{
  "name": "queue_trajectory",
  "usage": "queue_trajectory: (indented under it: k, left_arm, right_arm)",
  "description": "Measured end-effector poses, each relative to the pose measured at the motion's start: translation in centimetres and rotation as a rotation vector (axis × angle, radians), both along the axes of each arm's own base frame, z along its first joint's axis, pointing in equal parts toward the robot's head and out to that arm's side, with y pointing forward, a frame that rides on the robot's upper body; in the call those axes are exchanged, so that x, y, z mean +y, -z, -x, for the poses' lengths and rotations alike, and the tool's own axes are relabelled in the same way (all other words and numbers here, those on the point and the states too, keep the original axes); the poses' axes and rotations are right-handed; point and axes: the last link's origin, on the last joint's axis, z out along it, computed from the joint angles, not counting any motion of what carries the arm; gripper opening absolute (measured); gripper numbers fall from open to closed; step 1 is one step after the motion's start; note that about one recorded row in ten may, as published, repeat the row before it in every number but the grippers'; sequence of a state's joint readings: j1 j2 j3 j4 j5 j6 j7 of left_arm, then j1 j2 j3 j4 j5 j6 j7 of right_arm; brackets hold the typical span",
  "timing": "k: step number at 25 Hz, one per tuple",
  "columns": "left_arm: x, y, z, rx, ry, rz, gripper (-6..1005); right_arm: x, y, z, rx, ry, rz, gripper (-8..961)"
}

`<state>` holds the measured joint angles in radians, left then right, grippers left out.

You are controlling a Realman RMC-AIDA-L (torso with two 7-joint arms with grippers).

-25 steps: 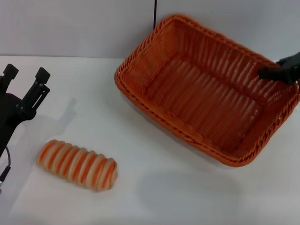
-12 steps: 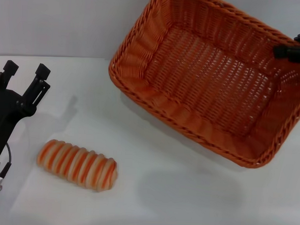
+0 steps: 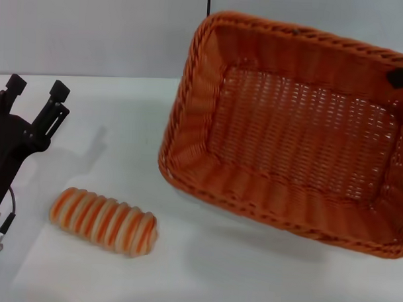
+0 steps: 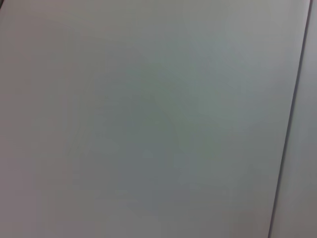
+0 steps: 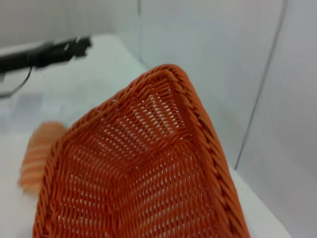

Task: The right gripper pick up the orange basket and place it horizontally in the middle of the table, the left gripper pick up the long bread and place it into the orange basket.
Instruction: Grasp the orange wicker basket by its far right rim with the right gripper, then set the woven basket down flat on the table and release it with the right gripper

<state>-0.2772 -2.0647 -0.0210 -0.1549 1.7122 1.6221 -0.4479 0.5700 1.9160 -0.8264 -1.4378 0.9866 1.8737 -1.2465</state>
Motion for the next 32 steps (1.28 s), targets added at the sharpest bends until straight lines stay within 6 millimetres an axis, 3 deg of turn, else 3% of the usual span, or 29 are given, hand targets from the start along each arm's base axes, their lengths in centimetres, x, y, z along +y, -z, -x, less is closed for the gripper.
queue_trajectory:
  k: [10,17,32]
  left_arm:
    - [0.0,0.3,-0.3,-0.012,0.005,0.007,862]
    - [-0.4,0.6,-0.4,-0.029,0.002,0.011,862]
    - [-0.8,1.0,-0.6,-0.029,0.016,0.033,861]
  right_arm:
    - [-0.1,3.4,0.6,-0.112,-0.113,0.165,153]
    - [1.2,6.4,-0.8,-0.101,-0.120,0.268,153]
    - [2.4,9.9,-0.6,-0.072,-0.216,0.288,151]
